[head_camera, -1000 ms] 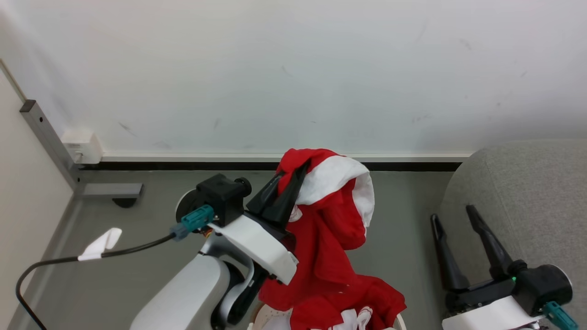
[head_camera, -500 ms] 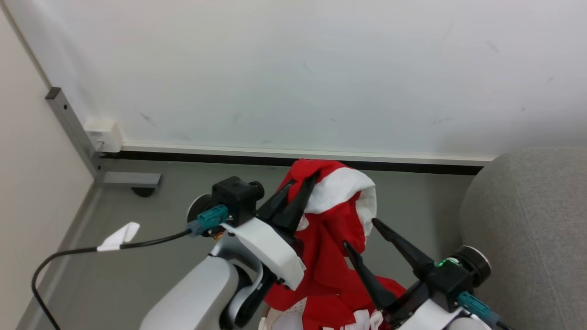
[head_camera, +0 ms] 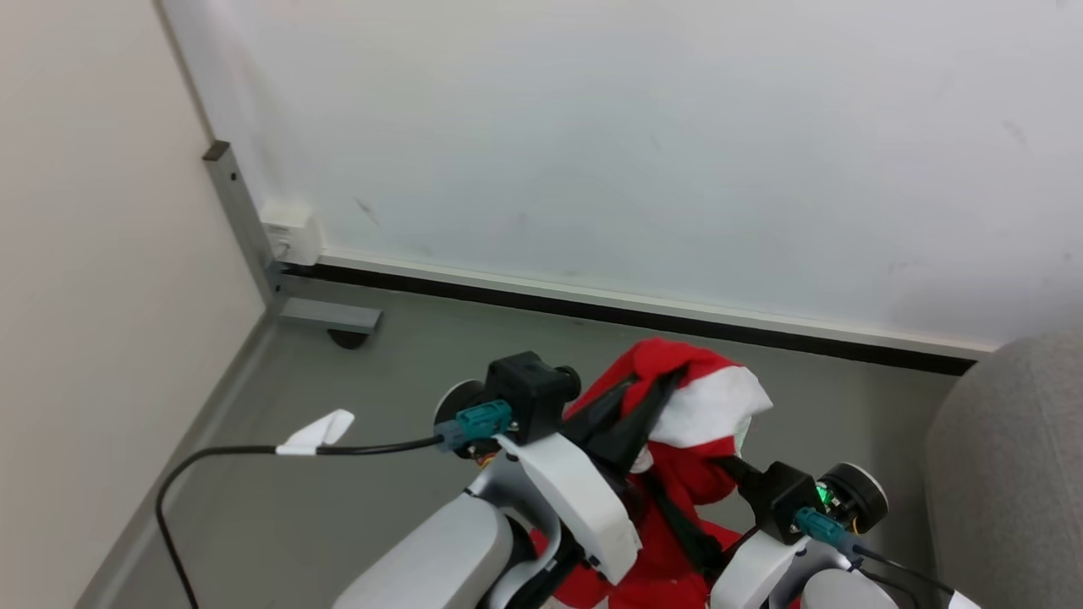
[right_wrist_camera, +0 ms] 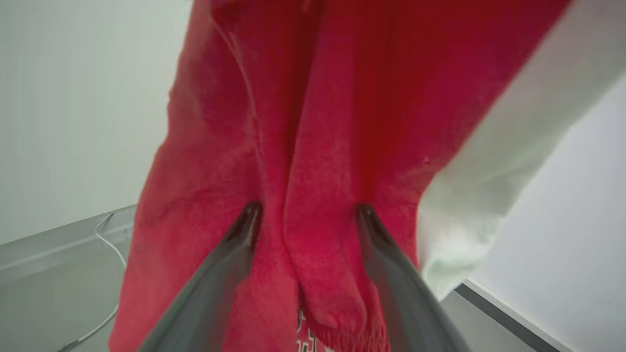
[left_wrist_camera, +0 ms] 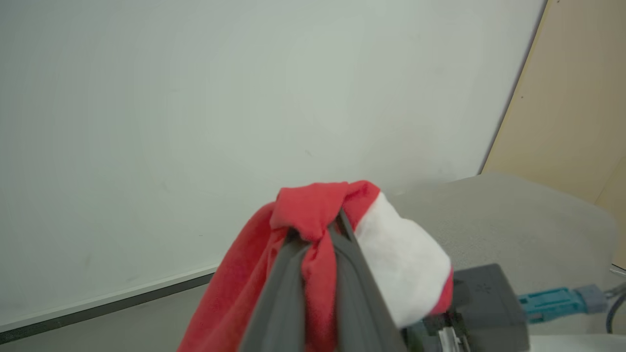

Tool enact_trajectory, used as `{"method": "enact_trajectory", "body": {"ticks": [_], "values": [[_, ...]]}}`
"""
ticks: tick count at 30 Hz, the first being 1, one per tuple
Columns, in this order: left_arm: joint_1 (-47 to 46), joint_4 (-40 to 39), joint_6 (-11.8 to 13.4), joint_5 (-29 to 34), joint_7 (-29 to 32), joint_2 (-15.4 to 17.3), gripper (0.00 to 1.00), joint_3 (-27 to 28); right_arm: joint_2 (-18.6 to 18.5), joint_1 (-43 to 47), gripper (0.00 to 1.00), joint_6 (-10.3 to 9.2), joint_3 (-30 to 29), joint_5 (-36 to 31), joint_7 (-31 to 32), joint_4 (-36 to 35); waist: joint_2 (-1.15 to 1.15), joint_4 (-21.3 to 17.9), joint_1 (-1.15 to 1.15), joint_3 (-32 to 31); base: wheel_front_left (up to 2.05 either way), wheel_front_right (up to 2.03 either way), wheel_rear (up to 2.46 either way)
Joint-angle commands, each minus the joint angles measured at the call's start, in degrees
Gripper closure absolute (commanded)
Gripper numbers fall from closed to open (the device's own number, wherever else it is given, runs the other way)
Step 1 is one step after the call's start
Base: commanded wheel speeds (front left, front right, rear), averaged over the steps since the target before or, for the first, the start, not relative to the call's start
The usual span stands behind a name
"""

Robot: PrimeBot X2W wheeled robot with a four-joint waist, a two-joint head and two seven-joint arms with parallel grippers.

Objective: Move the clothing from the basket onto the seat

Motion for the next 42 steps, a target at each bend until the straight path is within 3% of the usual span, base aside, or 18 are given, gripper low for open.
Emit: {"method": "enact_trajectory", "body": {"ticks": [1,9,10,11,13,23,38,39,40,41,42], "values": [[-0.6,-0.3,-0.3,-0.6,0.2,-0.3,1.00,-0.3,0.3,-1.3,0.00,-0.12,0.1,0.0,0.0,1.3,0.00,1.4,-0.01,-0.6,0.00,0.00,0.00],[-1.2,-1.4,-1.1,-0.9,1.6,-1.0,1.00,-2.1,1.5,-3.5,0.00,-0.12,0.1,0.3,0.0,4.9,0.00,4.0,-0.01,-1.2,0.00,0.00,0.00],[-1.3,-1.5,-1.2,-1.0,1.8,-1.0,1.00,-2.2,1.6,-3.8,0.22,-0.12,0.2,0.5,0.0,5.1,0.00,4.2,-0.01,-1.3,0.00,0.00,0.00],[-1.3,-1.6,-1.2,-1.2,1.9,-1.0,1.00,-2.3,1.7,-4.0,0.53,-0.12,0.3,0.7,0.0,5.3,0.00,4.4,-0.01,-1.3,0.00,0.00,0.00],[-1.2,-1.7,-1.0,-1.3,2.1,-0.7,1.00,-2.3,1.8,-4.2,1.00,-0.12,0.4,0.9,0.0,5.4,0.00,4.7,-0.01,-1.4,0.00,0.00,0.00],[-0.3,-0.2,0.6,-2.2,1.4,1.1,1.00,0.1,0.8,-1.8,1.00,-0.12,0.5,2.3,0.0,2.9,0.00,4.6,-0.01,-0.9,0.00,0.00,0.00],[2.6,3.0,1.5,-2.9,-0.9,2.9,1.00,0.8,-2.0,7.7,1.00,-0.12,-9.4,3.1,0.0,-14.5,0.00,-1.1,-0.01,0.3,0.00,0.00,0.00],[2.6,3.0,1.4,-2.9,-1.2,2.8,0.83,0.8,-2.2,8.2,1.00,-0.12,-9.9,3.1,0.0,-15.2,0.00,-1.7,-0.01,0.3,0.00,0.00,0.00],[2.7,2.8,1.3,-2.9,-1.5,2.7,0.27,0.8,-2.4,8.4,1.00,-0.12,-10.4,3.0,0.0,-15.9,0.00,-2.4,-0.01,0.3,0.00,0.00,0.00],[2.7,2.7,1.2,-2.9,-1.8,2.7,0.00,0.7,-2.6,8.6,1.00,-0.12,-10.9,3.1,0.0,-16.3,0.00,-3.1,-0.01,0.3,0.00,0.00,0.00],[2.7,2.6,1.2,-2.8,-2.0,2.6,0.00,0.7,-2.8,8.9,1.00,-0.12,-11.3,3.3,0.0,-16.9,0.00,-3.9,-0.01,0.3,0.00,0.00,0.00]]}}
